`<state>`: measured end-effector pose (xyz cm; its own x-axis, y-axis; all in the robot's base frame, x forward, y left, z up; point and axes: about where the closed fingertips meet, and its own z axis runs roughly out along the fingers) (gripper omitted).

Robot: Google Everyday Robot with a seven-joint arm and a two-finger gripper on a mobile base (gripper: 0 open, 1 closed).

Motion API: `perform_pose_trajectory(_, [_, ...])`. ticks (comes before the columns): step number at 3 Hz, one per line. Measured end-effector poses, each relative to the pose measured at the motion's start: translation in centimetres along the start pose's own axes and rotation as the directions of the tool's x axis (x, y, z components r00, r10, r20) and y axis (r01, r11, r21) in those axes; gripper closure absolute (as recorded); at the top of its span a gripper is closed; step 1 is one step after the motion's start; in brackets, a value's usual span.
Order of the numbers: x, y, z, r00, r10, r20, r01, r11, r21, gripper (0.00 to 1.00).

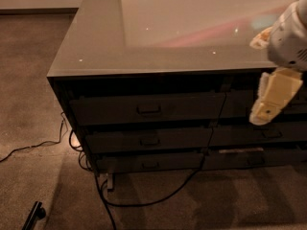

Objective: Open top drawer

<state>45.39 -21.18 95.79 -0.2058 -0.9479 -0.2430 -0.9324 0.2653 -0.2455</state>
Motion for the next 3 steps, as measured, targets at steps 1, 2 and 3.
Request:
perform_pose_trajectory(1, [-1.9, -1.2, 5.2, 0.999, -0.052, 0.002, 0.052, 0.9983, -0.025, 0.0])
perform_pose_trajectory(2, [-3.5, -2.3, 9.5, 0.993, -0.094, -0.073, 0.092, 0.9954, -0.026, 0.0])
perform_pose_trajectory(3, [-3.2, -2.6, 9.4, 0.991, -0.098, -0.092, 0.097, 0.9952, -0.014, 0.0])
